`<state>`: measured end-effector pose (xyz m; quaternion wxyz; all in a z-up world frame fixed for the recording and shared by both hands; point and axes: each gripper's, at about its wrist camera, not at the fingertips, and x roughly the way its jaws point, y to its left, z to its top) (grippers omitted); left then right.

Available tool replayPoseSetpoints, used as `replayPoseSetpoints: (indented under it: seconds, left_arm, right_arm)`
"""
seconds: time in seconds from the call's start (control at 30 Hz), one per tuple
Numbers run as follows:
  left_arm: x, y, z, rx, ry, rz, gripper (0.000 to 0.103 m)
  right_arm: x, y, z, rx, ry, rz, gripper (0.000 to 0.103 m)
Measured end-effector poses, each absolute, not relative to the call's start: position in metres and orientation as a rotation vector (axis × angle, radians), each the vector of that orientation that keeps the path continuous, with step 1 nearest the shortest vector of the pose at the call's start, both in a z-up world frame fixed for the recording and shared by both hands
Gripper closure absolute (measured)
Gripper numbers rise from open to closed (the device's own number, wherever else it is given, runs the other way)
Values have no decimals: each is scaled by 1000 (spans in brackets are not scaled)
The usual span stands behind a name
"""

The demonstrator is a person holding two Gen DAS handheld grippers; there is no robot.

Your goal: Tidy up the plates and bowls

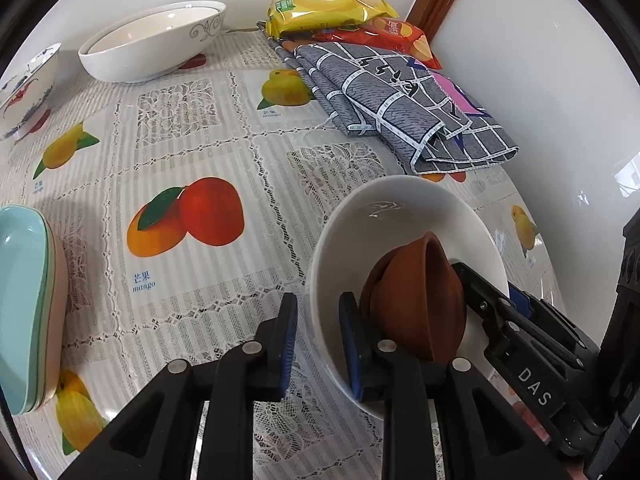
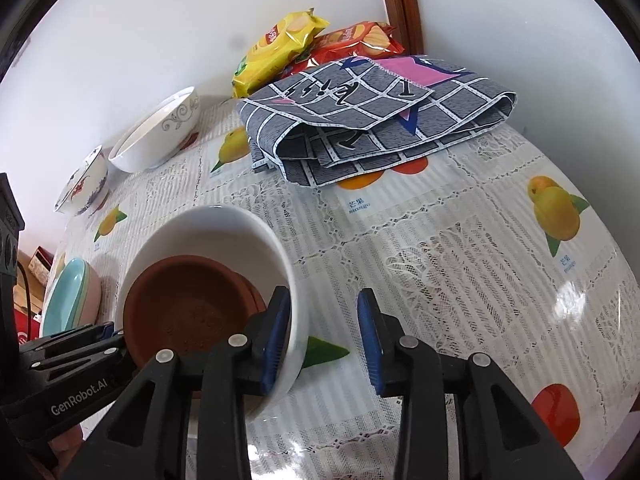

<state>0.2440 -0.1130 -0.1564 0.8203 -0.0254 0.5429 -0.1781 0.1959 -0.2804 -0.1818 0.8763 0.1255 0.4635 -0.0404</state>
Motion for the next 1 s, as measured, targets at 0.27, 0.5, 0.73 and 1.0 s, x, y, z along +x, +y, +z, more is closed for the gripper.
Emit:
replayPoseSetpoints:
  seconds: [0.27, 0.5, 0.73, 1.0]
  left_arm:
    - [247, -111, -157, -46, 1154, -381, 73]
    - [246, -111, -157, -30, 1135, -385, 71]
    - [245, -111, -156, 6, 1111, -382, 67]
    - [242, -112, -155, 1, 1081, -384, 71]
  right_arm:
    - [199, -276, -179, 208, 983, -96, 70]
    - [198, -276, -179, 197, 983, -86, 70]
    - [198, -275, -179, 180, 983, -78, 70]
    - [194, -273, -179, 202, 945, -75, 79]
